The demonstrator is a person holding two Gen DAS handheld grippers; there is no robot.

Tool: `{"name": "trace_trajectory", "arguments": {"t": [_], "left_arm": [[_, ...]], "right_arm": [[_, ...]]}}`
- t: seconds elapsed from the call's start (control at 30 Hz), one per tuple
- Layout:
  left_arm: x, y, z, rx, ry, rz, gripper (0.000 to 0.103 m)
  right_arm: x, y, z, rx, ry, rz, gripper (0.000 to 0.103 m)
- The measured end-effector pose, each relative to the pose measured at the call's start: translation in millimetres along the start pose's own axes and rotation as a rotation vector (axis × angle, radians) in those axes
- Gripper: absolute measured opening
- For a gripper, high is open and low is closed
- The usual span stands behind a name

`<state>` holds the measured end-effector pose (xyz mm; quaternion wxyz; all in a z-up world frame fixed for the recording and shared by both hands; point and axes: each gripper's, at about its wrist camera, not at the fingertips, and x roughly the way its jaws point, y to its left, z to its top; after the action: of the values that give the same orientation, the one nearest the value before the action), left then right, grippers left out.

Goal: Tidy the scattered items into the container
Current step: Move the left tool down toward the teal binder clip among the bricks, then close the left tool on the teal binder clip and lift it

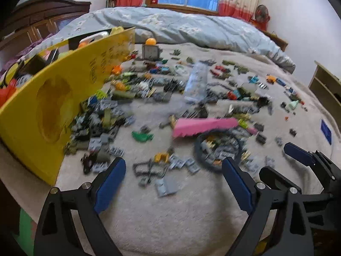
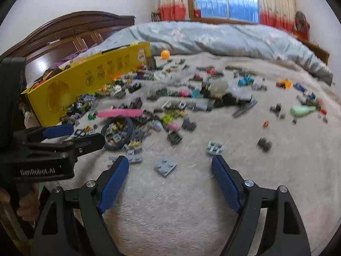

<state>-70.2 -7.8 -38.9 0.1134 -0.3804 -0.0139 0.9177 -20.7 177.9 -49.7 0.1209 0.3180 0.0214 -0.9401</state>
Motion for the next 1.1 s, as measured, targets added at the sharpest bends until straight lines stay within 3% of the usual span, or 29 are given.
{"name": "trace_trajectory", "arguments": {"t": [0.2, 0.47, 0.57, 0.63, 0.77, 0.87, 1.0, 1.1], "left_arm": [[5.7, -28.7, 32.7, 0.08, -0.061, -0.023, 0.085], [47.8, -76.0, 72.7, 0.162, -0.039, -0.138, 0.032], [68.3, -88.2, 83.2, 0.16, -0.006, -0.173, 0.019], [81.4, -91.2, 86.2, 0.146, 0.019, -0.182, 0.016], [90.4, -89.5, 88.3, 0.156, 0.013, -0.11, 0.014], [91.2, -81.9, 89.8, 0.174, -0.008, 0.052, 0.014], [87.0, -69.0, 91.8, 0.134, 0.01, -0.013, 0.014], [76.5, -79.4, 91.6, 0.204, 0.002, -0.068, 0.014]], "right_arm": [[-5.1, -16.6, 4.6, -0.043, -0.038, -0.059, 0.082], [-2.4, -53.9, 8.4, 0.063, -0.024, -0.114, 0.081], [-3.4, -61.1, 8.7, 0.069, -0.035, -0.123, 0.081], [-1.0, -65.0, 7.1, 0.071, -0.032, -0.126, 0.081], [6.0, -70.2, 1.1, 0.085, -0.011, -0.117, 0.081], [8.3, -70.8, -3.4, 0.072, -0.021, -0.118, 0.081], [10.1, -69.9, -5.4, 0.066, -0.036, -0.115, 0.081], [10.2, -72.0, -6.3, 0.074, -0.044, -0.103, 0.081]]}}
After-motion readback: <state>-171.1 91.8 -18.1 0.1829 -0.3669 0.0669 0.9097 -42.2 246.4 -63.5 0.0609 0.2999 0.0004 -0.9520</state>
